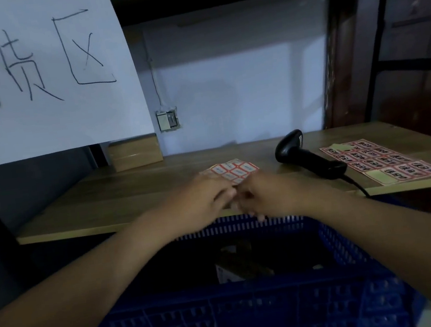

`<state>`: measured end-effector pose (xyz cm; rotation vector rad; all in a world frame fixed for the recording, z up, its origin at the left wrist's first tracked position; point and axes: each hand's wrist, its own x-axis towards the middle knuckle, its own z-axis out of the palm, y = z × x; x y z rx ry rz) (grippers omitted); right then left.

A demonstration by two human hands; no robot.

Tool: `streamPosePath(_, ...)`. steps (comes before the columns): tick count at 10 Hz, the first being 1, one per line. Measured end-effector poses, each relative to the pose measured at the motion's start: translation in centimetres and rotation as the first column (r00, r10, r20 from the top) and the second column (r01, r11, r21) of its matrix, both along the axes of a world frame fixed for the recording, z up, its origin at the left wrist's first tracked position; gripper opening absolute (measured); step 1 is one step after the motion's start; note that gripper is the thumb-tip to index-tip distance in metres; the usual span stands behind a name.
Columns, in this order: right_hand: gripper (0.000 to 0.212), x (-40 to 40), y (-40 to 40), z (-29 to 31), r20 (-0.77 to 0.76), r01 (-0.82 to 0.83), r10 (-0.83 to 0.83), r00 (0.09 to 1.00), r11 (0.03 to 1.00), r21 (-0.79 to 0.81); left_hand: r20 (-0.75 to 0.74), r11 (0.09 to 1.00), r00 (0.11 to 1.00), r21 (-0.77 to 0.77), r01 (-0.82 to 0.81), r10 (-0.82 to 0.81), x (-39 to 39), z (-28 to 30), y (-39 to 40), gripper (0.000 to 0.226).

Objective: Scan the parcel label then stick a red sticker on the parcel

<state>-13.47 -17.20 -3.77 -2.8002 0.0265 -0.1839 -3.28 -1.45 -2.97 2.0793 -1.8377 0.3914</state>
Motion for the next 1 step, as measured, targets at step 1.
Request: streamPosePath(1, 0.037, 1.74, -0.93, 2.55, 0.248, 0.057, -0.040, 0.968, 0.996, -0.061, -0.002, 0.985, 0.985, 0.025, -0.172, 0.172, 1.64, 2.77, -1.56, 0.031)
